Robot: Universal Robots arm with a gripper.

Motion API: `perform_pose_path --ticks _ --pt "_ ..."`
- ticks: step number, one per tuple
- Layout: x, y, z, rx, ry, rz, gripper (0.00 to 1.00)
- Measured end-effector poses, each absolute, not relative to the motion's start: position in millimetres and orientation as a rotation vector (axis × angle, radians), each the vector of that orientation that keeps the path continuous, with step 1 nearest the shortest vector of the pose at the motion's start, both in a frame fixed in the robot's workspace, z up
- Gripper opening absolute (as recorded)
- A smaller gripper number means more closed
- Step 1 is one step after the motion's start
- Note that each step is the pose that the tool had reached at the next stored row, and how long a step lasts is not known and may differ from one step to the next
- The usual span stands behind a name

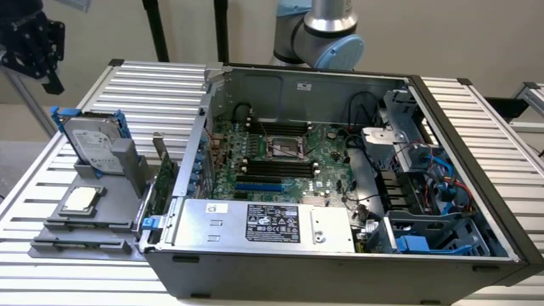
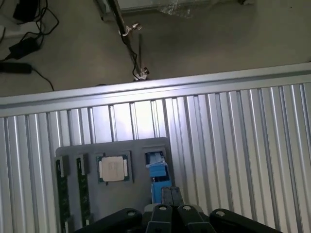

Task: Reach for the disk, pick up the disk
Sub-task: 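Pick up the disk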

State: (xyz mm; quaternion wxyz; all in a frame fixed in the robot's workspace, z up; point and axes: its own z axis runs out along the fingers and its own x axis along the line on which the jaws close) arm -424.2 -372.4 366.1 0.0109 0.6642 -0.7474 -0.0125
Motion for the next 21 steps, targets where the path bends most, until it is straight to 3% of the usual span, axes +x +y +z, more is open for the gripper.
perform_pose_path --ticks 21 --pt "-409.1 -385.0 360.8 2.106 -2.294 -0.030 0.11"
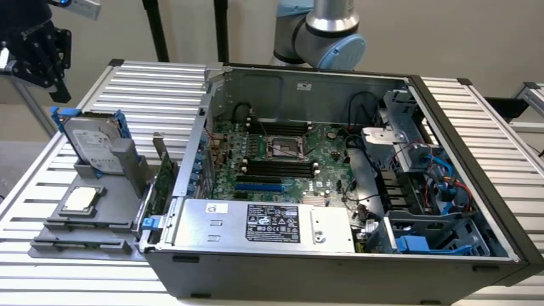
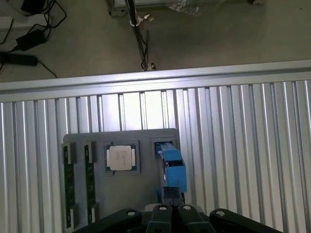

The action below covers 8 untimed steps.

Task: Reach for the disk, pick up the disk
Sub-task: 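Pick up the disk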

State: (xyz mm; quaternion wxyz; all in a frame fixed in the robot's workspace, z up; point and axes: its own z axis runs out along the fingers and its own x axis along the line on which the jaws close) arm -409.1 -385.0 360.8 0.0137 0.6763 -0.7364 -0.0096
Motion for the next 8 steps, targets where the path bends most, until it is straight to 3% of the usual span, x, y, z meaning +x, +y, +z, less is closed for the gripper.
perform_pose_path --ticks 4,6,8 --pt "-409.1 -385.0 360.8 2.106 -2.294 -0.030 0.12" --pt "-409.1 -385.0 360.8 2.106 -2.294 -0.030 0.24" --pt "-409.1 -385.0 360.8 2.106 -2.294 -0.030 0.30"
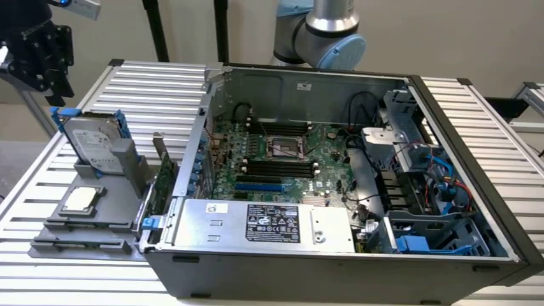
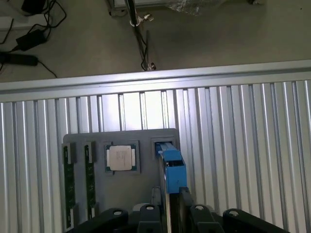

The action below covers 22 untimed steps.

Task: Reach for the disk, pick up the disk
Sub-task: 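Pick up the disk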

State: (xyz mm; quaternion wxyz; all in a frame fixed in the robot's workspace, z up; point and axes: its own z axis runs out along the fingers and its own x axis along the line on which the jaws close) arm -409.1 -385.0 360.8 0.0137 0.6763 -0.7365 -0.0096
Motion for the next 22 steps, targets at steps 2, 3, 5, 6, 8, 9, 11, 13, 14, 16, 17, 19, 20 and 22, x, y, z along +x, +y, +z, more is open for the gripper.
perform_pose_path --ticks 2,3,5,6,8,9,11,13,14,16,17,19,20,22 --pt "-409.1 -385.0 360.8 2.106 -2.294 -0.030 0.36" --pt "-409.1 -385.0 360.8 2.106 -2.294 -0.030 0.42" --pt "-409.1 -385.0 360.8 2.106 -2.294 -0.030 0.47" --pt "-409.1 -385.0 360.8 2.106 -2.294 -0.030 0.54" --pt "-409.1 -385.0 360.8 2.106 -2.294 -0.030 0.54" --pt "-409.1 -385.0 360.8 2.106 -2.294 -0.030 0.54" --pt "-409.1 -385.0 360.8 2.106 -2.294 -0.030 0.54" --pt "-409.1 -385.0 360.8 2.106 -2.294 -0.030 0.54" --pt "-409.1 -385.1 360.8 2.106 -2.294 -0.030 0.54" --pt "-409.1 -385.1 360.8 2.106 -2.294 -0.030 0.54" --pt "-409.1 -385.1 360.8 2.106 -2.294 -0.030 0.54" --pt "-409.1 -385.1 360.8 2.106 -2.294 -0.030 0.54" --pt "-409.1 -385.1 360.8 2.106 -2.294 -0.030 0.54" --pt "-409.2 -385.0 360.8 2.106 -2.294 -0.030 0.54"
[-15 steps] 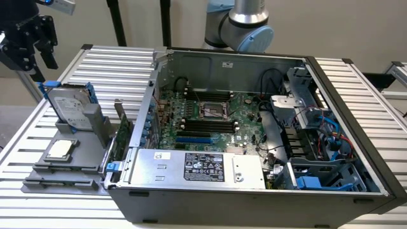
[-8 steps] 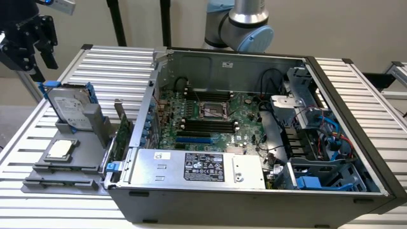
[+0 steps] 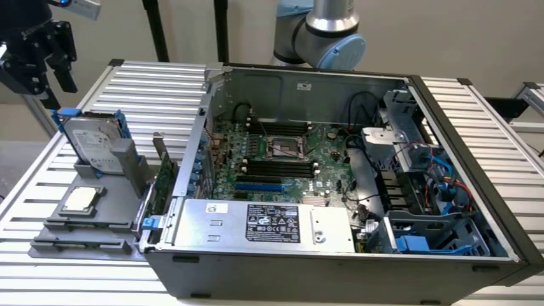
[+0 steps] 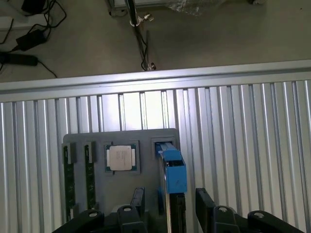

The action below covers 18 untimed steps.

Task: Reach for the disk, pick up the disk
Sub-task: 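Pick up the disk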

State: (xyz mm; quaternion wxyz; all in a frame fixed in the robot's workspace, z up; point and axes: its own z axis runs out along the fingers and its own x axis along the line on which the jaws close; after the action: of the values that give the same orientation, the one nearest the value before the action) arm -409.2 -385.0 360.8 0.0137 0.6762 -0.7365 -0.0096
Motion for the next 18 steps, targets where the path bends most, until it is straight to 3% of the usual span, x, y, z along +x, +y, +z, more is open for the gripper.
perform_pose_path --ticks 2,3,10,12,13,18 --pt "-409.3 -384.8 359.7 2.107 -2.294 -0.029 0.52" --pt "-409.4 -384.4 358.3 2.109 -2.293 -0.027 0.45" --pt "-409.4 -383.8 355.4 2.117 -2.288 -0.025 0.45" --pt "-409.5 -383.7 353.4 2.119 -2.287 -0.023 0.47" --pt "-409.6 -383.6 351.9 2.121 -2.287 -0.021 0.53" --pt "-411.7 -383.2 343.2 2.145 -2.283 -0.002 0.53"
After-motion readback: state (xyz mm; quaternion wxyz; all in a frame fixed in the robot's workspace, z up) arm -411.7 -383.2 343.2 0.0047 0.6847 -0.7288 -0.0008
